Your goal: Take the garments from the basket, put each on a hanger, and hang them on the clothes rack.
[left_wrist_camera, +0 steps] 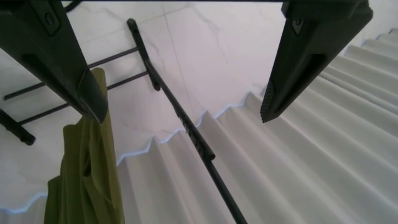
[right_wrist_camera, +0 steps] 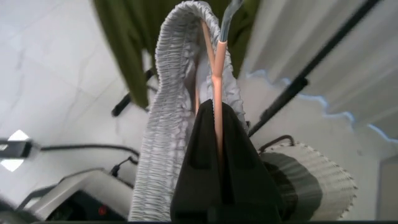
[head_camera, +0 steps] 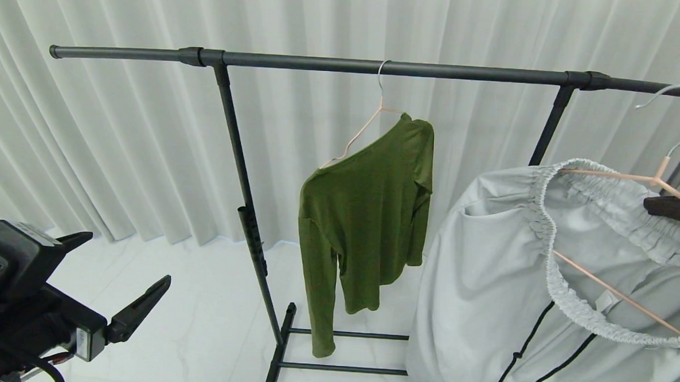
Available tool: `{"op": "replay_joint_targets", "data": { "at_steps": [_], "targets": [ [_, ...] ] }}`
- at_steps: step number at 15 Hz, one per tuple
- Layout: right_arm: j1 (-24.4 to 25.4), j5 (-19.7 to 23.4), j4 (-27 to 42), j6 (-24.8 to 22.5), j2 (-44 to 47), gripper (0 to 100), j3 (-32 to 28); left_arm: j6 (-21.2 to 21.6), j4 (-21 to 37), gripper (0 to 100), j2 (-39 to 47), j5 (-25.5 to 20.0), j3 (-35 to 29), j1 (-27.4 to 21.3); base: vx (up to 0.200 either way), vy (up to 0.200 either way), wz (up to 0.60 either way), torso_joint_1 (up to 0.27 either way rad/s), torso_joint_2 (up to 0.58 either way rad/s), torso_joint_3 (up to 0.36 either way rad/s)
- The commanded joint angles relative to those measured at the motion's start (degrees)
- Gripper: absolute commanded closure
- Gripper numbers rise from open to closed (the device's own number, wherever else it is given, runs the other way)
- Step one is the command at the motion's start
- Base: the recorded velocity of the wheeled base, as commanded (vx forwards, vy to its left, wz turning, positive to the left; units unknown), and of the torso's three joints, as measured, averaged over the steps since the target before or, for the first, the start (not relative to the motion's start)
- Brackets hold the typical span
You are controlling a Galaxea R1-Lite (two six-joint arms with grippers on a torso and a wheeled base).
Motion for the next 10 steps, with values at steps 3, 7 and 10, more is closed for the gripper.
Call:
{"op": "replay_joint_targets", "data": {
  "at_steps": [3, 7, 10],
  "targets": [
    [-1.75, -0.07, -0.21, -0.08, 1.89, 100, -0.76, 0.00, -0.03, 0, -0.14, -0.01, 0.03, -0.11, 0.200, 0.000, 0.00, -0.004, 0.00, 0.001],
    [-2.45, 0.10, -2.85, 0.01, 4.08, 100, -0.67, 0.09, -0.03, 0, -0.14, -0.01, -0.06, -0.20, 0.200, 0.000, 0.00, 0.008, 0.01, 0.001],
    [-2.54, 0.19, -4.69, 0.01, 6.46, 100, -0.67, 0.35, -0.03, 0, 0.03, -0.01, -0.06, -0.20, 0.200, 0.000, 0.00, 0.005, 0.00, 0.002]
  ]
}}
